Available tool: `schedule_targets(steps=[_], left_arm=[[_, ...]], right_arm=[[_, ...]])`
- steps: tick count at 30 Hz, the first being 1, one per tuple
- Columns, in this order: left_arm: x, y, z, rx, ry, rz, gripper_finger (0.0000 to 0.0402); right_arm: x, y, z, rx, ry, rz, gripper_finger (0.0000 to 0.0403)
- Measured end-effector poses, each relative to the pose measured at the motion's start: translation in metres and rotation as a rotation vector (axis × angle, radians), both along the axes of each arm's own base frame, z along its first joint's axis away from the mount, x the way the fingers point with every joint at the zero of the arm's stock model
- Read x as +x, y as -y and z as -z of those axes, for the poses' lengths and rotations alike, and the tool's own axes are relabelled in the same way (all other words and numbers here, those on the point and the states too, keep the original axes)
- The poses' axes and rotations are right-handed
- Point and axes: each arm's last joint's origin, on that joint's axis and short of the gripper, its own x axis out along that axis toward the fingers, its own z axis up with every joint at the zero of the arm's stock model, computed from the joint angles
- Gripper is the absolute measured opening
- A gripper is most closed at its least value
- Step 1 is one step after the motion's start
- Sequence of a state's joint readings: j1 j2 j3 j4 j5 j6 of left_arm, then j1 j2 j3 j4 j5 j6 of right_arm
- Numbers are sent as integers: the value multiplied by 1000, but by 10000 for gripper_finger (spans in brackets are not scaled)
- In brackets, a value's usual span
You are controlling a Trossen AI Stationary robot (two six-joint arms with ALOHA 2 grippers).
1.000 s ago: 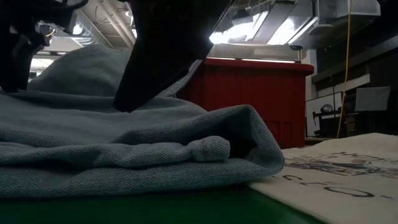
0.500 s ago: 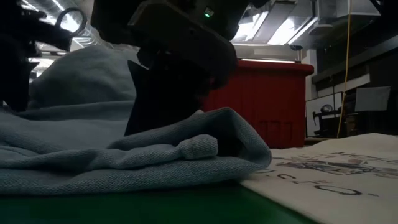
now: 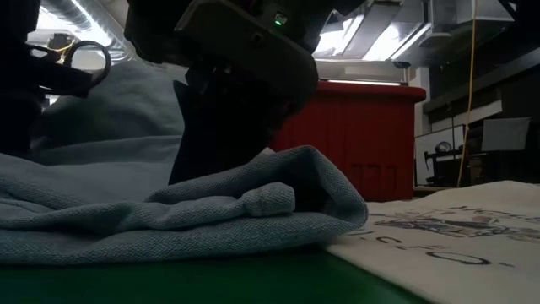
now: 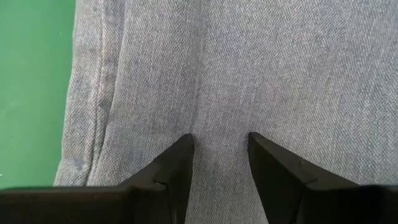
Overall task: Fold Laundry from Bin
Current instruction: Fold the blue jeans
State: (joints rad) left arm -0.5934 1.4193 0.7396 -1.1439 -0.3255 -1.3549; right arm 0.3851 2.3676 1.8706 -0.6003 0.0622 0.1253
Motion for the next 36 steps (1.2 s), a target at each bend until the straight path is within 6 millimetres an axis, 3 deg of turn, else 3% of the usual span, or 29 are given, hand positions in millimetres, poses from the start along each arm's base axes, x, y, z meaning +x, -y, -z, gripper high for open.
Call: schedule_targets(steps=[8, 14, 26, 36], left_arm=[[8, 5, -36, -4, -52, -12, 89], [19, 17, -56, -72, 29, 5, 89], [8, 27, -24, -137, 69, 13, 89], [-11, 2, 10, -1, -7, -13, 89]], right_arm=[[0, 0, 1, -1, -1, -1, 156], [0, 0, 1, -2, -2, -1, 156], [0, 0, 1, -3, -3, -1, 156], [1, 0, 1, -6, 6, 1, 156]])
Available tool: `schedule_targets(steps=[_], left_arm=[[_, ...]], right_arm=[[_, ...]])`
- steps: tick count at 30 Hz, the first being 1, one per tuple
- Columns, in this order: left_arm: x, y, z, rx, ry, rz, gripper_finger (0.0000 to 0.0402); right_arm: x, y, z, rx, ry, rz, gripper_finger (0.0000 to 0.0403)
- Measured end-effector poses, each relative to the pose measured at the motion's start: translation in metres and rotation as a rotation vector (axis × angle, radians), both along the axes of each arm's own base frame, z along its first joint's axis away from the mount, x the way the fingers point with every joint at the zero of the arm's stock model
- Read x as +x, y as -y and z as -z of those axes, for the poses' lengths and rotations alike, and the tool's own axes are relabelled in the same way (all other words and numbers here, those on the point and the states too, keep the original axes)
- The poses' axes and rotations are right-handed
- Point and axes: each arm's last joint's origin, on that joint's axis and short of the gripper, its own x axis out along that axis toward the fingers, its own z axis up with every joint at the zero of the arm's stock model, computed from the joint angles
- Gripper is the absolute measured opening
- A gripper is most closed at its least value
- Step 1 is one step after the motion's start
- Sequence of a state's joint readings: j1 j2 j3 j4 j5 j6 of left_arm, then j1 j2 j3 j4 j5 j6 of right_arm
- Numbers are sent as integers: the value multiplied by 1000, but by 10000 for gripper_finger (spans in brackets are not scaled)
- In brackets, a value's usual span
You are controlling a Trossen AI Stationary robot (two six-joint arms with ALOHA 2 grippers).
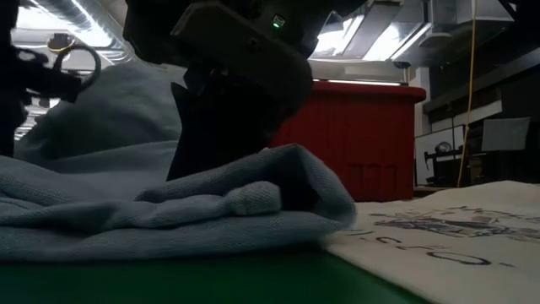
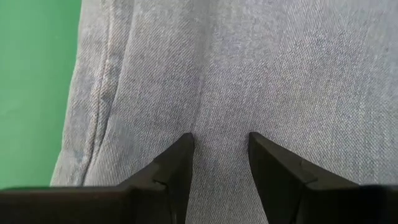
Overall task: Fold Laundry from Bin
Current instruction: Fold the blue jeans
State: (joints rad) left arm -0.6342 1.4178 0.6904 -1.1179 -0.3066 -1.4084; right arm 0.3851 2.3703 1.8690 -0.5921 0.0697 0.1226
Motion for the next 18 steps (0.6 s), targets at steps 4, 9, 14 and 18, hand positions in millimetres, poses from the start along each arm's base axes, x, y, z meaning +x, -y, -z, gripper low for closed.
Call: schedule_targets(steps=[4, 9, 14, 18], left_arm=[[0, -5, 2, 32, -4, -16, 89], [7, 1, -14, -24, -30, -8, 89], [18, 14, -44, -60, -3, 13, 89], [25, 26, -66, -111, 45, 62, 89]], right_arm=[[0, 1, 0, -6, 3, 4, 156], [-1, 1, -3, -18, 5, 8, 156], [-4, 1, -16, -12, 5, 4, 156], [-6, 1, -43, 13, 62, 2, 156]])
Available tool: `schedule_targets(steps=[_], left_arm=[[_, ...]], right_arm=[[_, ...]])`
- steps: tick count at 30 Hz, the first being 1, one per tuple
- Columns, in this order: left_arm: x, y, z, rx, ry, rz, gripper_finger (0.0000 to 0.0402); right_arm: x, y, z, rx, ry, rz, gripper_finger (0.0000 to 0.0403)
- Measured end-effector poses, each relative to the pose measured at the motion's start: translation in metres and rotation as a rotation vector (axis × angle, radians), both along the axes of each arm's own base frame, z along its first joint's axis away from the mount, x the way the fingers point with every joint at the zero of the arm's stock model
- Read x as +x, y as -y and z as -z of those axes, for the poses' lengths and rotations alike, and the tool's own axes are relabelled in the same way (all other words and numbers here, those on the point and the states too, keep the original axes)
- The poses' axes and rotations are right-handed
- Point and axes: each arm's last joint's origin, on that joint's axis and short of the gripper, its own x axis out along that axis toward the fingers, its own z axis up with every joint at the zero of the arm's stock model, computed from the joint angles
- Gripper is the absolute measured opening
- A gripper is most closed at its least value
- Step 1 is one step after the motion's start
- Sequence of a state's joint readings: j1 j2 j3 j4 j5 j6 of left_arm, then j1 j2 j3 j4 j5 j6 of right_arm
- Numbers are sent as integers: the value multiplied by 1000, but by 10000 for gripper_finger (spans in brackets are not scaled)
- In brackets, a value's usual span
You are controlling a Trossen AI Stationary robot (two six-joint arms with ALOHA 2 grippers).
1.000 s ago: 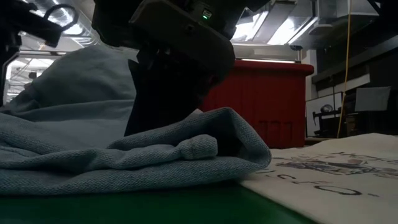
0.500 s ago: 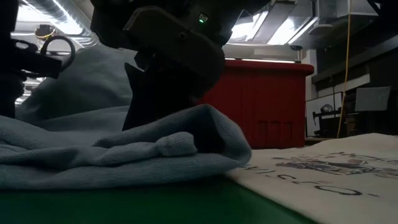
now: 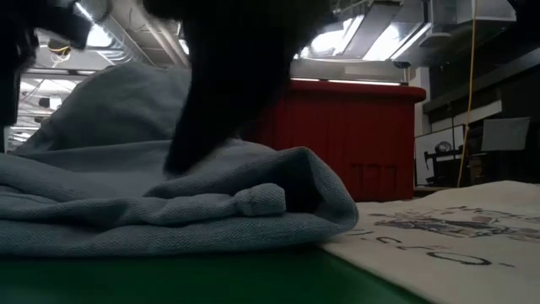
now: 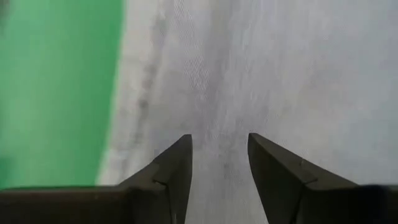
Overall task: Fold Laundry from Bin
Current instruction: Fold the blue jeans
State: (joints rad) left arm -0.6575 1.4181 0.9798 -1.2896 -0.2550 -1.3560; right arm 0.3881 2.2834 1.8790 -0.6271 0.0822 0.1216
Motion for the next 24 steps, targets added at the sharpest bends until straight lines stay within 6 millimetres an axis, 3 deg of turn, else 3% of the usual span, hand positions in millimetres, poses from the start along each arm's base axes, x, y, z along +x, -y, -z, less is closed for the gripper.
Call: schedule_targets(steps=[5, 10, 14, 24], left_arm=[[6, 19, -13, -114, 109, 23, 89], [11, 46, -9, -257, 284, 49, 89], [8, 66, 6, -308, 356, 18, 89], [0, 108, 71, -287, 251, 11, 89]], right_arm=[[-7, 4, -27, -3, 35, 9, 156], [-11, 14, -37, -168, 59, 59, 156], [-14, 31, -31, -273, -11, 117, 156], [-13, 81, 9, -179, -154, 235, 156]])
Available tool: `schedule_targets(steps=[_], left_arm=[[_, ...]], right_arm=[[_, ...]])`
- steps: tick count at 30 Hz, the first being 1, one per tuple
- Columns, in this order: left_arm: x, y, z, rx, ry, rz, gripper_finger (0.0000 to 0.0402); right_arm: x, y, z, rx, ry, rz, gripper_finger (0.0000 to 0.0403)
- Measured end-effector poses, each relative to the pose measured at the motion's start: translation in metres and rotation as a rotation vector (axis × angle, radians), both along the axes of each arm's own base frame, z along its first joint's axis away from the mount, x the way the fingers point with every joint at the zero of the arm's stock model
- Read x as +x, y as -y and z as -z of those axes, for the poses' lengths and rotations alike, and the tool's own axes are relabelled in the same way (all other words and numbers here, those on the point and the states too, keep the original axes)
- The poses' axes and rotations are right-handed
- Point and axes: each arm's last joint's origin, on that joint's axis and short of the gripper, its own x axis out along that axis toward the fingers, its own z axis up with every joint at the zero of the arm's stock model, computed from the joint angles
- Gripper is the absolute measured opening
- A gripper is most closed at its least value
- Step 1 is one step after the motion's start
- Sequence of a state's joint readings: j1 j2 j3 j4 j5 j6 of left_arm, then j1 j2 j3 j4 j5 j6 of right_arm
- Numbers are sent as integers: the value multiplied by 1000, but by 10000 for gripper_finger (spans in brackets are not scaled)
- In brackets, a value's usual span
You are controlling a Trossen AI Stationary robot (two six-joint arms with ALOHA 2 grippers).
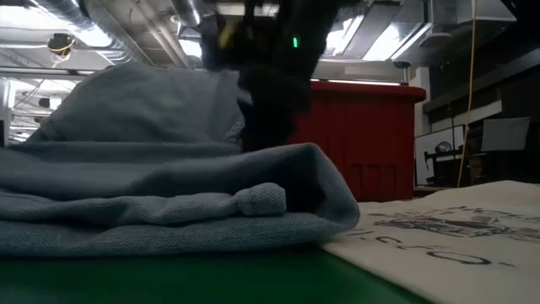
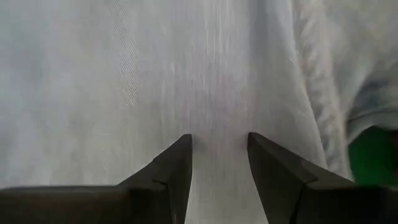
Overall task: Fold Laundry from Bin
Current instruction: Fold the blue jeans
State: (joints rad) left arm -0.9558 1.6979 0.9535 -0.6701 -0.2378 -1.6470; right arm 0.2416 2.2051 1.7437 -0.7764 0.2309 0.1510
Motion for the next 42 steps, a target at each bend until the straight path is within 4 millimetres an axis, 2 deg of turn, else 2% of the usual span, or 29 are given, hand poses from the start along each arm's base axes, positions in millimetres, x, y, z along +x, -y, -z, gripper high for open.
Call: schedule_targets(steps=[6, 11, 16, 22, 30, 35, 38, 42], left_arm=[[8, 19, 16, -86, 57, 15, 89], [11, 24, 12, -169, 89, 20, 89], [8, 28, 9, -232, 45, 49, 89], [7, 31, 8, -268, 6, 68, 89], [6, 38, 3, -310, -41, 99, 89], [11, 45, -9, -337, -16, 120, 89], [14, 49, -15, -353, 5, 127, 89], [17, 54, -24, -368, 34, 154, 89]], right_arm=[[-6, 16, 21, 135, -45, 50, 156], [-8, 8, 23, 206, -71, 11, 156], [-12, -12, 22, 223, -62, -69, 156], [-13, -23, 11, 212, -66, -112, 156], [-4, -25, -24, 193, -18, -170, 156], [1, -26, -38, 182, 22, -195, 156], [4, -26, -43, 173, 54, -209, 156], [4, -23, -42, 59, 68, -170, 156]])
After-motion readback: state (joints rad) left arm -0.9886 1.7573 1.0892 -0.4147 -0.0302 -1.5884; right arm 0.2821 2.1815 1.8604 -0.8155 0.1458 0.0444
